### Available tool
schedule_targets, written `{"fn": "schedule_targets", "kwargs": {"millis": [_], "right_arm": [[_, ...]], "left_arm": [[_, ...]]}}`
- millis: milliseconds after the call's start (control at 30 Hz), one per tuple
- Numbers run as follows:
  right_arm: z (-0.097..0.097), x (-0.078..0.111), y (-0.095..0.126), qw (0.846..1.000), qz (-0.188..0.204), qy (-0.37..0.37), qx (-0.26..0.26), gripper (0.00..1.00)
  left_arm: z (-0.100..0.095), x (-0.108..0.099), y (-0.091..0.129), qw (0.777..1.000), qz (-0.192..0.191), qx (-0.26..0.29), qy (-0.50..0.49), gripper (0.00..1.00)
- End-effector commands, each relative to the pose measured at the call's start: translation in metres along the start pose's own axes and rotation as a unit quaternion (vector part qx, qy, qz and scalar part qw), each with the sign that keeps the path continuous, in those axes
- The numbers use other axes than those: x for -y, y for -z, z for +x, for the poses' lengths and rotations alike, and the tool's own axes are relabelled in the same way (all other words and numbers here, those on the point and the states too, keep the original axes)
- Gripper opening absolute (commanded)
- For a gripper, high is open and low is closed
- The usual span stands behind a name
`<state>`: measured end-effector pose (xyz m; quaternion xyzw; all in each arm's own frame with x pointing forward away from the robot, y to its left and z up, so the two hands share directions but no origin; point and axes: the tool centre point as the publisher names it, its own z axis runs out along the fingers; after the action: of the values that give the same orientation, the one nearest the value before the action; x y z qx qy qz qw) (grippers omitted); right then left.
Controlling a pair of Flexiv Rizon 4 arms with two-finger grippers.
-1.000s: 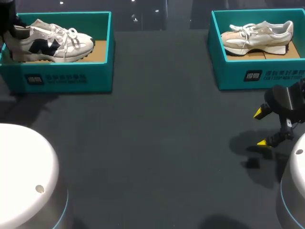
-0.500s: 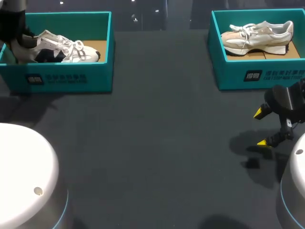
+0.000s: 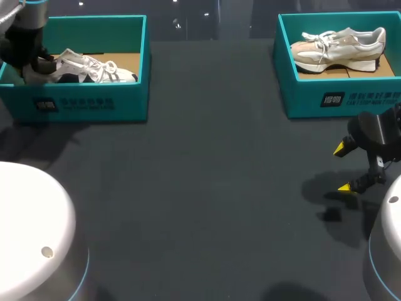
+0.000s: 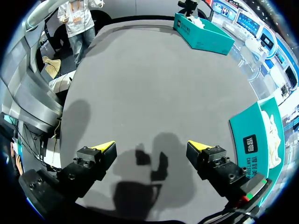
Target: Take the shoe out of the shoebox, open the shoe tongue, remove and reinsert the insole, then place the shoe into the shoebox
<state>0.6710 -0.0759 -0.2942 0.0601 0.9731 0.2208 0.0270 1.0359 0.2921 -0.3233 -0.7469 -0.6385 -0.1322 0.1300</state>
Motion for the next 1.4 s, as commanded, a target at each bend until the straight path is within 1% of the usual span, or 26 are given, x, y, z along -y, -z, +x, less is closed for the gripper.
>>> {"fn": "schedule_targets", "kwargs": {"millis": [33, 200, 367, 600, 667, 867, 1000, 1100, 1233, 1300, 1333, 1367, 1400], "right_arm": [[0.002, 0.0, 0.0, 1.0, 0.001, 0.0, 0.002, 1.0], [0.002, 0.0, 0.0, 1.0, 0.001, 0.0, 0.002, 1.0], [0.002, 0.0, 0.0, 1.0, 0.001, 0.0, 0.002, 1.0], [0.002, 0.0, 0.0, 1.0, 0.001, 0.0, 0.002, 1.0], [0.002, 0.0, 0.0, 1.0, 0.001, 0.0, 0.002, 1.0], [0.002, 0.0, 0.0, 1.0, 0.001, 0.0, 0.002, 1.0], [0.002, 0.0, 0.0, 1.0, 0.001, 0.0, 0.002, 1.0], [0.002, 0.0, 0.0, 1.0, 0.001, 0.0, 0.002, 1.0], [0.002, 0.0, 0.0, 1.0, 0.001, 0.0, 0.002, 1.0], [0.002, 0.0, 0.0, 1.0, 0.001, 0.0, 0.002, 1.0], [0.002, 0.0, 0.0, 1.0, 0.001, 0.0, 0.002, 1.0], [0.002, 0.0, 0.0, 1.0, 0.001, 0.0, 0.002, 1.0], [0.002, 0.0, 0.0, 1.0, 0.001, 0.0, 0.002, 1.0]], "left_arm": [[-0.003, -0.005, -0.011, 1.0, 0.006, 0.0, 0.0, 0.0], [-0.006, -0.005, -0.02, 1.0, 0.009, 0.005, 0.004, 0.0], [-0.009, -0.006, -0.026, 1.0, -0.002, 0.016, 0.013, 0.0], [-0.013, -0.004, -0.034, 1.0, -0.003, 0.019, 0.014, 0.0], [-0.013, -0.004, -0.036, 1.0, -0.005, 0.02, 0.015, 0.09], [-0.014, -0.004, -0.041, 0.999, -0.008, 0.027, 0.02, 0.21], [-0.013, -0.004, -0.042, 0.999, -0.006, 0.031, 0.025, 0.33], [-0.012, -0.004, -0.042, 0.999, -0.006, 0.036, 0.031, 0.35], [-0.009, -0.004, -0.034, 0.998, -0.011, 0.048, 0.039, 0.46], [-0.008, -0.005, -0.028, 0.998, -0.015, 0.055, 0.042, 0.49], [-0.008, -0.004, -0.023, 0.997, -0.019, 0.059, 0.044, 0.58], [-0.007, -0.004, -0.019, 0.997, -0.023, 0.061, 0.044, 0.71], [-0.007, -0.004, -0.014, 0.996, -0.025, 0.067, 0.046, 0.76]]}}
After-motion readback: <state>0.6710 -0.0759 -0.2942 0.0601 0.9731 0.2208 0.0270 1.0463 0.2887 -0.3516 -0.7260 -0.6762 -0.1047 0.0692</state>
